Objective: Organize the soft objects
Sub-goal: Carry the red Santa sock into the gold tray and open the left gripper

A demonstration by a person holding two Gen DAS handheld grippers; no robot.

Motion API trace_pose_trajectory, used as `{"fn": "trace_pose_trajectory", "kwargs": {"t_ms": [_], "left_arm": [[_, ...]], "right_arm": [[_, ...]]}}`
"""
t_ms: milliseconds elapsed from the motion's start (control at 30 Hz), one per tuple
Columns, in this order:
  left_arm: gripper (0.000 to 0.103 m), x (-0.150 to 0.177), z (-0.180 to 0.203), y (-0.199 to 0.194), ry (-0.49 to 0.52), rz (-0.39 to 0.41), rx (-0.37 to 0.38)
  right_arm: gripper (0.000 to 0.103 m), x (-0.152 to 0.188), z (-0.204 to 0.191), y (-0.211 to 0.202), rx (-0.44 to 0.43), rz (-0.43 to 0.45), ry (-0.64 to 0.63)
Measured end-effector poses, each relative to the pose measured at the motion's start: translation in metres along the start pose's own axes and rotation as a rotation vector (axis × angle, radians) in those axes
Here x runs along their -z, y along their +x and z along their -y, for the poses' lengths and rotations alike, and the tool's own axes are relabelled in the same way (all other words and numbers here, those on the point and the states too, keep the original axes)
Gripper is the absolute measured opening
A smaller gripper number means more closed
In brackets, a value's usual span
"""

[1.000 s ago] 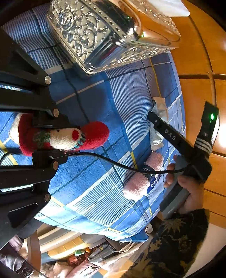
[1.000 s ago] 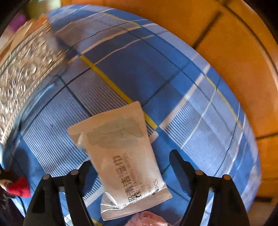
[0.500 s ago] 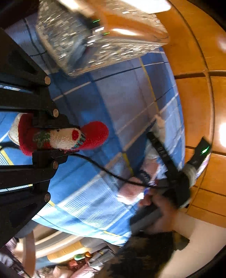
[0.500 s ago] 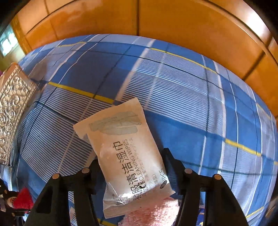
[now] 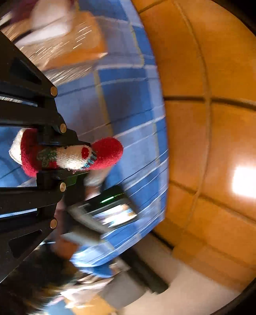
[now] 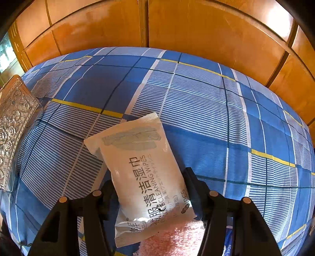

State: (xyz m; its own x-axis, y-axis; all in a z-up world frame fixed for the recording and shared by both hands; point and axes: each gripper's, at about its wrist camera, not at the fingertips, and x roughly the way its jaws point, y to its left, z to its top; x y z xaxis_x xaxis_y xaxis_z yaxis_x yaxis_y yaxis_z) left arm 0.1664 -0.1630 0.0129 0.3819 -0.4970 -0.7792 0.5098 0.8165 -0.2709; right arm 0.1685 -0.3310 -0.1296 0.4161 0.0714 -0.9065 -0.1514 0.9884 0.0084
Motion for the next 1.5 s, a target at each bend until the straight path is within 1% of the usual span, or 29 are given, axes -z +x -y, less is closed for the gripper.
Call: {"fn": "trace_pose_trajectory", "kwargs": {"t_ms": [100,200,233,300,367,467,533,633,733,800,867,933,1033,1100,1200,1300,1433,1500], "left_arm": [[0.016,-0.035,-0.03,-0.011,-0.083,0.035,-0.042],[0.016,-0.06,-0.063,-0.034,-0.133,0.091,-0.122],[0.016,-0.067,-0.079,-0.044,-0.158,0.112,-0.154],[0.016,-0.073,-0.11,-0.064,-0.201,0.15,-0.218],[0.016,-0.072,-0.14,-0.083,-0.243,0.175,-0.275],[0.016,-0.059,-0.186,-0.111,-0.307,0.196,-0.35],[0.016,-0.041,-0.214,-0.13,-0.348,0.202,-0.393],[0.016,-0.005,-0.244,-0.156,-0.407,0.217,-0.423],[0.016,0.032,-0.264,-0.178,-0.458,0.234,-0.436],[0.016,0.064,-0.275,-0.195,-0.509,0.249,-0.44],[0.016,0.096,-0.282,-0.211,-0.553,0.267,-0.441],[0.016,0.126,-0.285,-0.223,-0.576,0.28,-0.456],[0.016,0.169,-0.287,-0.238,-0.632,0.292,-0.437],[0.016,0.196,-0.286,-0.245,-0.649,0.291,-0.442],[0.016,0.229,-0.279,-0.245,-0.67,0.272,-0.415],[0.017,0.252,-0.269,-0.233,-0.692,0.246,-0.377],[0.017,0.267,-0.26,-0.211,-0.713,0.209,-0.321],[0.017,0.272,-0.256,-0.195,-0.719,0.178,-0.312]], "right_arm": [[0.06,-0.004,-0.004,0.005,0.004,0.002,0.005],[0.06,-0.003,-0.002,0.004,0.003,0.001,0.016],[0.06,-0.005,-0.003,0.005,0.003,-0.001,0.017],[0.06,-0.005,-0.003,0.005,0.007,-0.005,0.019],[0.06,-0.006,-0.003,0.005,0.011,-0.006,0.017],[0.06,-0.005,-0.004,0.004,0.02,-0.002,0.012],[0.06,-0.005,-0.006,0.005,0.028,0.001,0.006],[0.059,-0.005,-0.008,0.005,0.04,0.002,0.003],[0.059,-0.005,-0.009,0.005,0.054,-0.001,0.003],[0.059,-0.006,-0.011,0.005,0.065,-0.005,0.006],[0.059,-0.006,-0.012,0.005,0.077,-0.011,0.01],[0.059,-0.007,-0.014,0.005,0.092,-0.015,0.009],[0.059,-0.008,-0.017,0.006,0.115,-0.02,0.009],[0.059,-0.007,-0.018,0.005,0.126,-0.019,0.012],[0.059,-0.007,-0.021,0.005,0.147,-0.022,0.023],[0.059,-0.008,-0.023,0.005,0.17,-0.027,0.023],[0.058,-0.01,-0.028,0.004,0.205,-0.035,0.023],[0.058,-0.011,-0.03,0.004,0.221,-0.038,0.023]]}}
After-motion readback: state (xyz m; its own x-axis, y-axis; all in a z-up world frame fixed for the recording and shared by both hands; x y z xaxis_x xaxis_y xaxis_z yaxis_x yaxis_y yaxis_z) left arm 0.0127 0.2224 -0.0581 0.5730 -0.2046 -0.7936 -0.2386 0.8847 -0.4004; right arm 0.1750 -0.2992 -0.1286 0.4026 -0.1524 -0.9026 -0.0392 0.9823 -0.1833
